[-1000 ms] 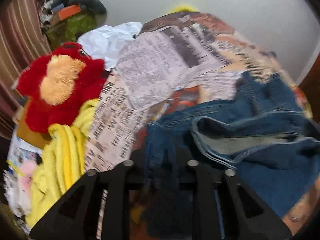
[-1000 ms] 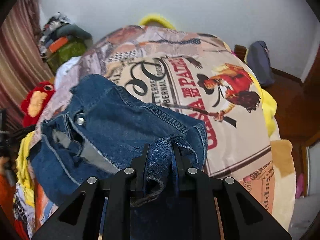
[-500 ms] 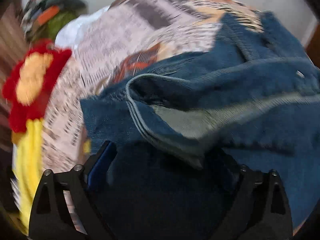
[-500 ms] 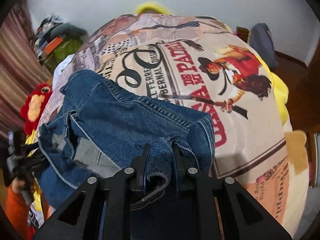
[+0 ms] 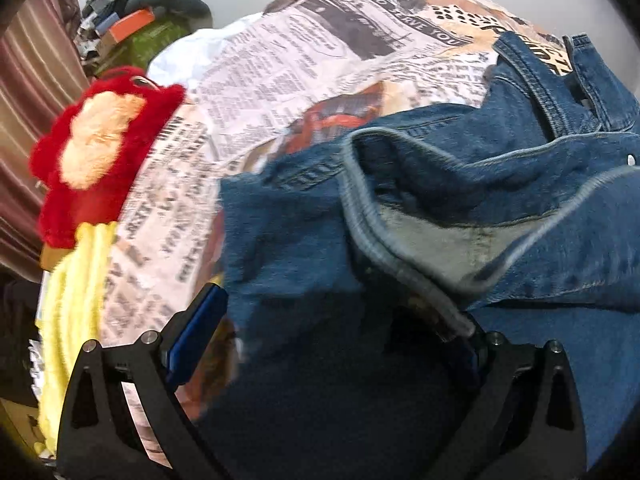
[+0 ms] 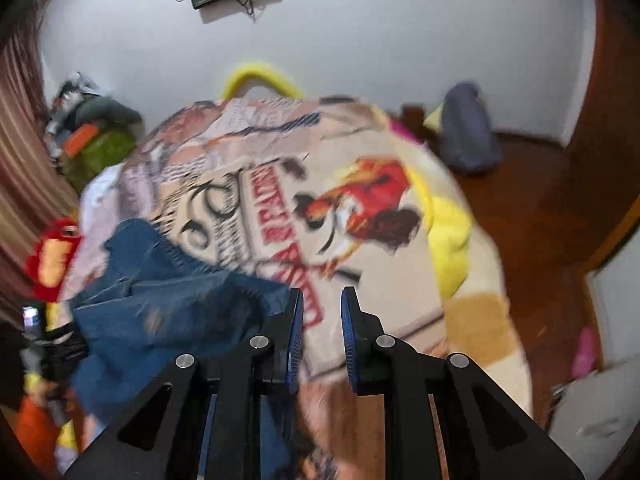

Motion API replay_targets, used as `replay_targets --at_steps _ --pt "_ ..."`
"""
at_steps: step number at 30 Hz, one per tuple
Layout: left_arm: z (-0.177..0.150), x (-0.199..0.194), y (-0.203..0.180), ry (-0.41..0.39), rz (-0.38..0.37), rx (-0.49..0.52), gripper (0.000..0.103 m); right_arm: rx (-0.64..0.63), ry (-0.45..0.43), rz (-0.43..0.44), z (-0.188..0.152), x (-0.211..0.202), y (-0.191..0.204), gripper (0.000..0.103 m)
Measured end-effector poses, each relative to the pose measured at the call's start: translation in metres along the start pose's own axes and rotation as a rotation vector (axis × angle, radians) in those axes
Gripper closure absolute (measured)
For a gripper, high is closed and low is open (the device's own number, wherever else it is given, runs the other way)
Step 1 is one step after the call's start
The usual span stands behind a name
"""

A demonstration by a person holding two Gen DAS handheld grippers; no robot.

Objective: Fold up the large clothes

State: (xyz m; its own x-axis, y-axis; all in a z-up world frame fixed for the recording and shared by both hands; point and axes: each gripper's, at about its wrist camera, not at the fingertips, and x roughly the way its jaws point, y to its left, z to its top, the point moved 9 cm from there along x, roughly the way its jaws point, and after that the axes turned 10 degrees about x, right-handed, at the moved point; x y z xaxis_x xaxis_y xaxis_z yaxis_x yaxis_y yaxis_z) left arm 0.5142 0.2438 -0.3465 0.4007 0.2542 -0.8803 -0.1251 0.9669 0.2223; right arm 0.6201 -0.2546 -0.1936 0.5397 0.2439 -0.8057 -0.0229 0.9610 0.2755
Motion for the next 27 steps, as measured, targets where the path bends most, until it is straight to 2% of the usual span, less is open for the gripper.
replay_targets --at_steps 4,8,12,16,21,27 --pt "-0.008 -0.005 0.011 0.009 -0.036 -0.031 0.003 -0.070 0.060 0.016 -0.033 0.003 0.009 0.089" --pt "-0.011 -0.012 0.017 0.024 -0.107 -0.067 0.003 -0.118 0.090 0.043 -0.058 0.022 0.031 0.089" --pt "-0.003 -0.017 0.014 0.008 -0.105 -0.001 0.003 -0.153 0.136 0.079 -0.073 0.047 0.061 0.089" --pt "0.015 -0.010 0.002 -0.001 -0.074 0.092 0.003 -0.204 0.142 0.068 -0.079 0.070 0.085 0.089" --pt "0.040 0.011 -0.009 -0.007 -0.073 0.127 0.004 -0.225 0.119 0.024 -0.074 0.091 0.093 0.089" --pt "0.054 0.016 -0.016 -0.053 -0.129 0.076 0.023 -0.285 0.083 -0.055 -0.063 0.106 0.089 0.089"
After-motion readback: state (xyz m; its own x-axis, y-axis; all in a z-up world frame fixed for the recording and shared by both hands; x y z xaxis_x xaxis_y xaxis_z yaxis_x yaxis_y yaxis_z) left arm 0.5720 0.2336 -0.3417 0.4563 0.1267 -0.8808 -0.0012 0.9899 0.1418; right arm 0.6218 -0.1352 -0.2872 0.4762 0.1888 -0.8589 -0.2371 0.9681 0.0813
